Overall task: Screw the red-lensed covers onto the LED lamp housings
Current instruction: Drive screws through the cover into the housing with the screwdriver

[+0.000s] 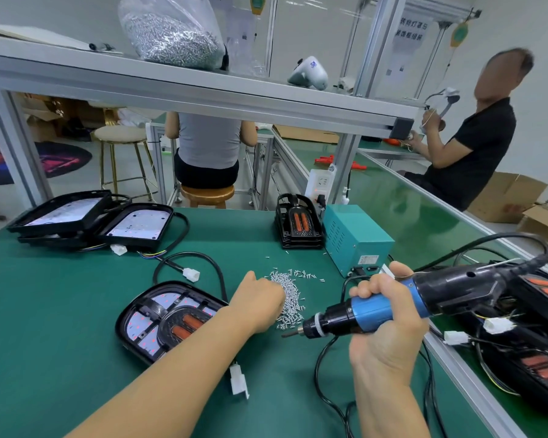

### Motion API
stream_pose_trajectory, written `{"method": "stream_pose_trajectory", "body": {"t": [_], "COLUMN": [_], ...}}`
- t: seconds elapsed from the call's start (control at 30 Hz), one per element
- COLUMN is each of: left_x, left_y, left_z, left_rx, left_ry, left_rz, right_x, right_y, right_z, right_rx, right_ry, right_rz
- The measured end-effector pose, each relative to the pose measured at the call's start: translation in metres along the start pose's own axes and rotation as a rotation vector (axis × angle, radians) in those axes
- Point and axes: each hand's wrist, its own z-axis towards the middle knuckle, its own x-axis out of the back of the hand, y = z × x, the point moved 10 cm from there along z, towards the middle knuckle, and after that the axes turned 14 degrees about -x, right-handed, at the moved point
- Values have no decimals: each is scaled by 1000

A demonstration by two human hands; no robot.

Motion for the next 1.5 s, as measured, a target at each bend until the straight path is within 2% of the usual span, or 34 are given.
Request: {"method": "stream_pose_trajectory", "body": {"t": [0.07, 0.47, 0.63, 0.9, 1.13, 1.5], "left_x": [7, 51, 41, 33, 27, 18], "left_y": [-2, -44, -47, -28, -24, -28], "left_z": [-2, -87, -129, -170, -194, -211], "left_rx": [21, 222, 316, 289, 292, 326], "left_ry": [60, 701, 798, 850, 901, 991], "left_rz": [-81, -1002, -1291, -1509, -1498, -1649], "right_x": [-2, -18, -26, -47, -67, -88], "right_y": [-1, -5, -4, 3, 13, 28], "right_z": [0, -9, -16, -31, -48, -64], "right_rx": [-5, -85, -122, -178, -197, -183], "right_ry": [-8, -85, -107, -160, -220, -271], "right_rz": [2, 126, 208, 258, 235, 147]}}
